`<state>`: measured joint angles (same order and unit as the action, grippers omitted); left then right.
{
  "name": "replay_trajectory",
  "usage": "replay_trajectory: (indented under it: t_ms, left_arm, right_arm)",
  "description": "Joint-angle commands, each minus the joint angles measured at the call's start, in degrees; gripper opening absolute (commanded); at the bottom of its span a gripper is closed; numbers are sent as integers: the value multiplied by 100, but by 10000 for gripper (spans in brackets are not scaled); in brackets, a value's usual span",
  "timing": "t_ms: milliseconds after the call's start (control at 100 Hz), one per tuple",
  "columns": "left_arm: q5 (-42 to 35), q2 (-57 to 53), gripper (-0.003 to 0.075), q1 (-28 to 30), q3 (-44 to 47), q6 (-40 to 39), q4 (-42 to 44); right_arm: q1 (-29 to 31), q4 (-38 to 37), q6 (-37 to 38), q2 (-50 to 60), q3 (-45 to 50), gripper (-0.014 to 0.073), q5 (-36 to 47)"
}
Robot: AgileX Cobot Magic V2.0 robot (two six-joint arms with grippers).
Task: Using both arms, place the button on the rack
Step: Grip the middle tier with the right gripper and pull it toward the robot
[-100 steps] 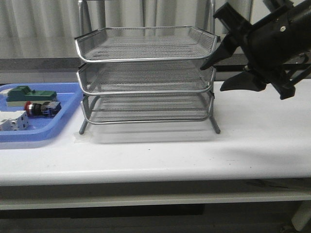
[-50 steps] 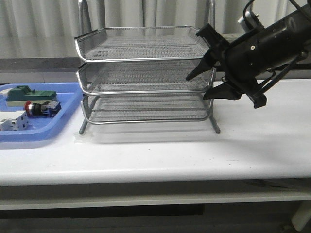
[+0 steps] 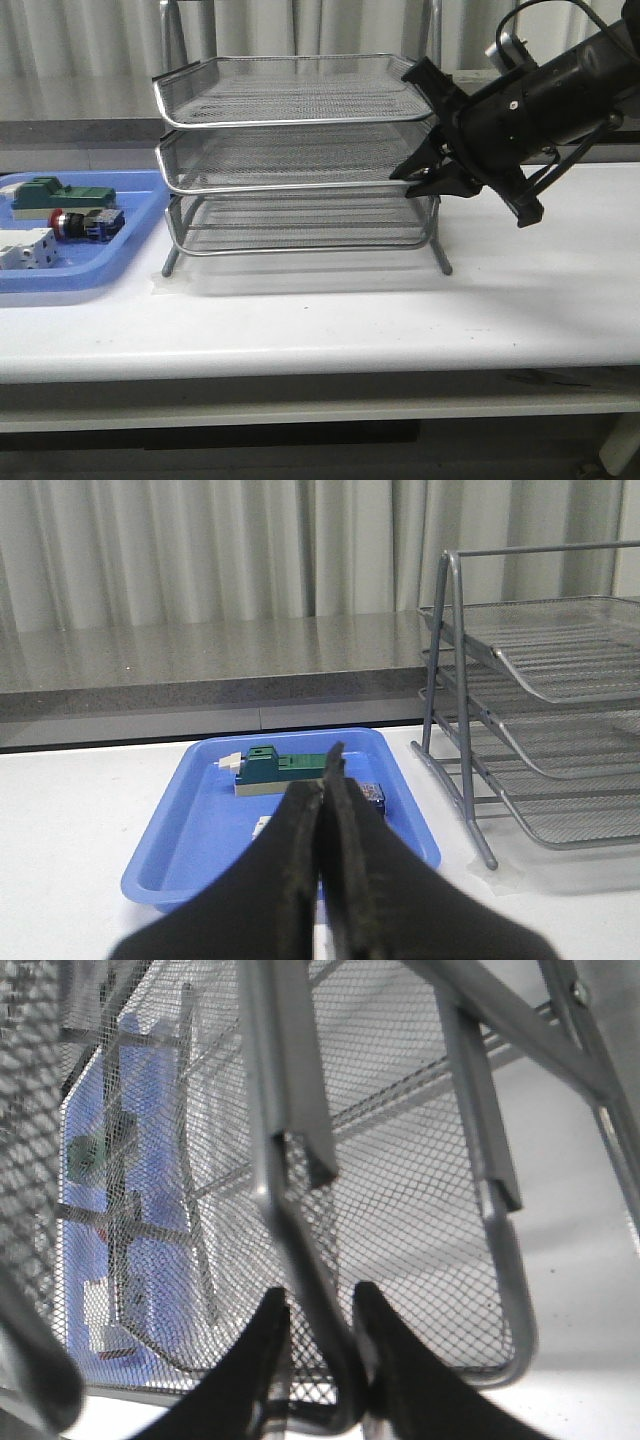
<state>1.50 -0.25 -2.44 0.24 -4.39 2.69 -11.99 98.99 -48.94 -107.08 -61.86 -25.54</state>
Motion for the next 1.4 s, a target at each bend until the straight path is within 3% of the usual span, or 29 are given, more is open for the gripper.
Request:
replay_trajectory:
  t_ms: [0,360,1020,1390]
  left_arm:
    - [-415,-179,-20,-31,187,-62,-14]
    - [-415,-179,-20,-31,187,-62,-14]
    - [-415,-179,-20,-31,187,-62,-14]
    - [-415,-179,-20,-31,187,-62,-14]
  right_arm:
    - [12,99,-123,296,-167,10,-250]
    - [12,-363,-123,335,72,8,-686]
    - [-285,-619,-618,1604,2390,8,-503]
    - [-318,-630,-618,2042,2632,13,-376]
